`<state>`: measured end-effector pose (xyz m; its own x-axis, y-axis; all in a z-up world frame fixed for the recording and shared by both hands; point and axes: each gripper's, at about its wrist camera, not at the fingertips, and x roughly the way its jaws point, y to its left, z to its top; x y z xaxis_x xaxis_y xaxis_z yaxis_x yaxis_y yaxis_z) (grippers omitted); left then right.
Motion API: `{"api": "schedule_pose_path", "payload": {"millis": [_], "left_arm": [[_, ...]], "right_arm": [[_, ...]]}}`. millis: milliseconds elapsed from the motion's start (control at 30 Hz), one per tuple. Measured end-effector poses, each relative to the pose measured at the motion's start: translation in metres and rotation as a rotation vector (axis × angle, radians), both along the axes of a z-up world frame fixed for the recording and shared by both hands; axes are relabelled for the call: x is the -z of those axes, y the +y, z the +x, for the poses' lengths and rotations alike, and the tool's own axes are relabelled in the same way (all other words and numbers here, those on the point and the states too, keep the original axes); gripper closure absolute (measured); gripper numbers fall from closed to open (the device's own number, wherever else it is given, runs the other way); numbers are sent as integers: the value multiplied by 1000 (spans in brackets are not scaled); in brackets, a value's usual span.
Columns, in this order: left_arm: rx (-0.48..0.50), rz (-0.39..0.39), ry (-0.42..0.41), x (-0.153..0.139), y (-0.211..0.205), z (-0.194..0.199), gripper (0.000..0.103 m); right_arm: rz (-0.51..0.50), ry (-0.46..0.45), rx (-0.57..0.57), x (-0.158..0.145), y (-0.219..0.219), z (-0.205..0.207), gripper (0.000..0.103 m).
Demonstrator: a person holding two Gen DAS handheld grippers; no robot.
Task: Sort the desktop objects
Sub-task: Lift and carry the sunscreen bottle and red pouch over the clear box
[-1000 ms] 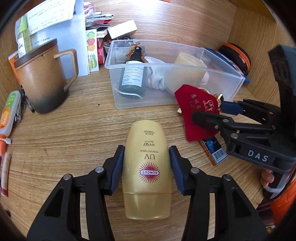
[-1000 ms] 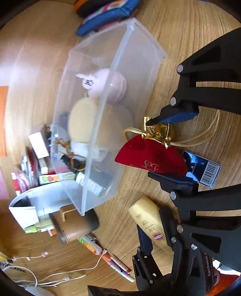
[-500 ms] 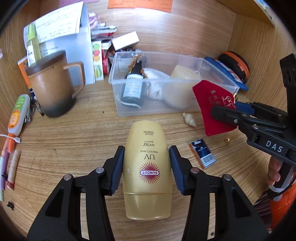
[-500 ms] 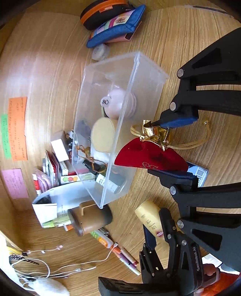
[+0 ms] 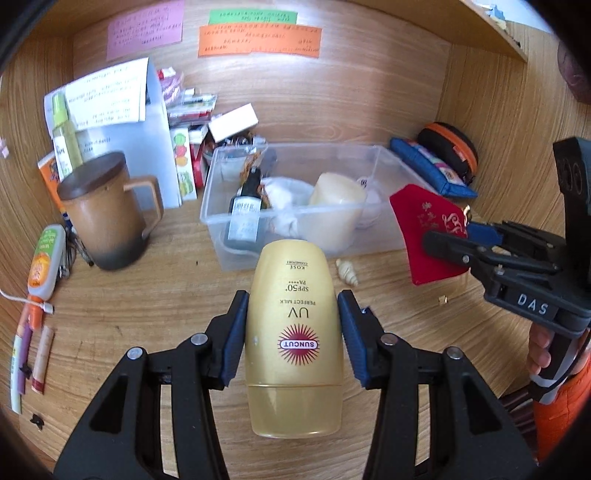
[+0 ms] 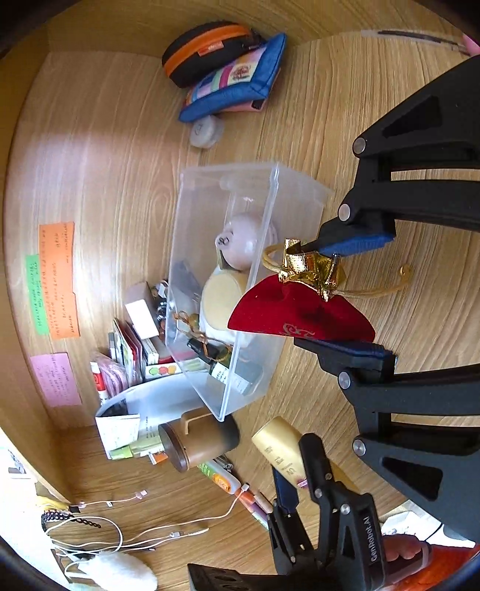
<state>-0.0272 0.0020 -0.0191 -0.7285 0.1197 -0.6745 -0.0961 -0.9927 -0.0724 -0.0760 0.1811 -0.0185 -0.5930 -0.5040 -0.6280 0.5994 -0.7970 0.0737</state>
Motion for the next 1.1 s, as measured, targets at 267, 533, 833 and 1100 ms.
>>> {"api": "schedule_pose_path", "payload": {"millis": [267,533,833,1100], "left_arm": [[30,8,60,-26,10,-7,55],[53,-20,95,-42,22,-19,57],[82,-12,33,-32,23,-53,86],[101,-28,-33,-8,20,-51,87]], "right_arm": [[-6,30,28,-16,13,4,68],[-13,66,34,-28,19,9,68],[-17,86,48,-39,22,-2,67],[-17,50,47,-27,23,-11,67]]}}
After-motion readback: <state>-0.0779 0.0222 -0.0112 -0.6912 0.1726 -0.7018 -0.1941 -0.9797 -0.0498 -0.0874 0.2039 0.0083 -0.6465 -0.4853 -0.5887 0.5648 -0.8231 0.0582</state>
